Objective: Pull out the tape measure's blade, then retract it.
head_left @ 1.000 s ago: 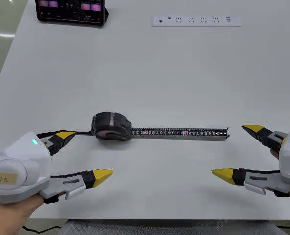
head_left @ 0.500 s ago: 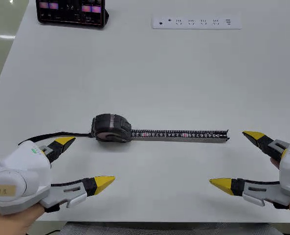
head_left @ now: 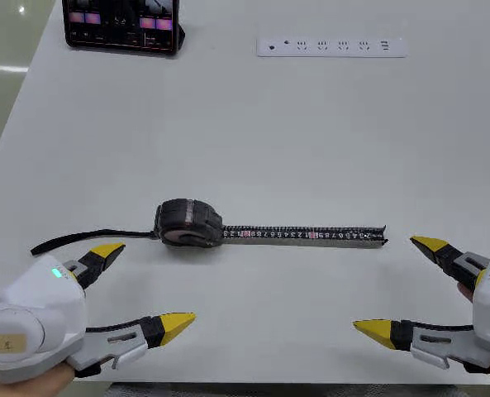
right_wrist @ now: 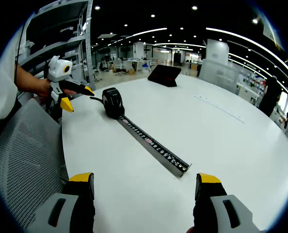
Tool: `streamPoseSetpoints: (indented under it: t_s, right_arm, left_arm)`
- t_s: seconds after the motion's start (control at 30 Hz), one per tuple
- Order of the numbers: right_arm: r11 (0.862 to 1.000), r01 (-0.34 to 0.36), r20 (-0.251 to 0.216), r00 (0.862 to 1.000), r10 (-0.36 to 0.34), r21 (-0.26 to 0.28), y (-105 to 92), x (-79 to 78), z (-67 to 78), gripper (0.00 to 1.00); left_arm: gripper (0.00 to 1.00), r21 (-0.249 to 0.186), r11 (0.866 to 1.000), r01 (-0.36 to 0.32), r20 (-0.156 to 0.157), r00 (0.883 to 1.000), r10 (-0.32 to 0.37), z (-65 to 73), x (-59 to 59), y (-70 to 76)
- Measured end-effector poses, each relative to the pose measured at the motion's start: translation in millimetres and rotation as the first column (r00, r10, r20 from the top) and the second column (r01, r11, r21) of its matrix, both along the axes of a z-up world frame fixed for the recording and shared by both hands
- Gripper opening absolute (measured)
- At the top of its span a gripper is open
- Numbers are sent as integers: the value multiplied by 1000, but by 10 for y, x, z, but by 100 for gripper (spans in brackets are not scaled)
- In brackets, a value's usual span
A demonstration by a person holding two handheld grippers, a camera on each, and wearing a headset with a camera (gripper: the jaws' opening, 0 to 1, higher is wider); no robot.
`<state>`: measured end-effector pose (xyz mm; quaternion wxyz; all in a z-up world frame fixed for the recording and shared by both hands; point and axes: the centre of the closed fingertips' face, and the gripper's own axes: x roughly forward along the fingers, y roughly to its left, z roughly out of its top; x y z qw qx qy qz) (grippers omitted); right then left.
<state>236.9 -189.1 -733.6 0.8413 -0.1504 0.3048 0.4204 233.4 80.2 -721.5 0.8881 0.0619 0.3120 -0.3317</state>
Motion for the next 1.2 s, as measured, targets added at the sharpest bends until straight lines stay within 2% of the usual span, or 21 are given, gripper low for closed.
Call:
streamPoseSetpoints:
  t_s: [1.2]
  right_arm:
    - [1000, 3, 3, 1000, -3, 3, 7, 16, 13, 85]
  left_arm:
    - [80, -7, 1000, 2, -2, 1000, -2, 13, 19, -26]
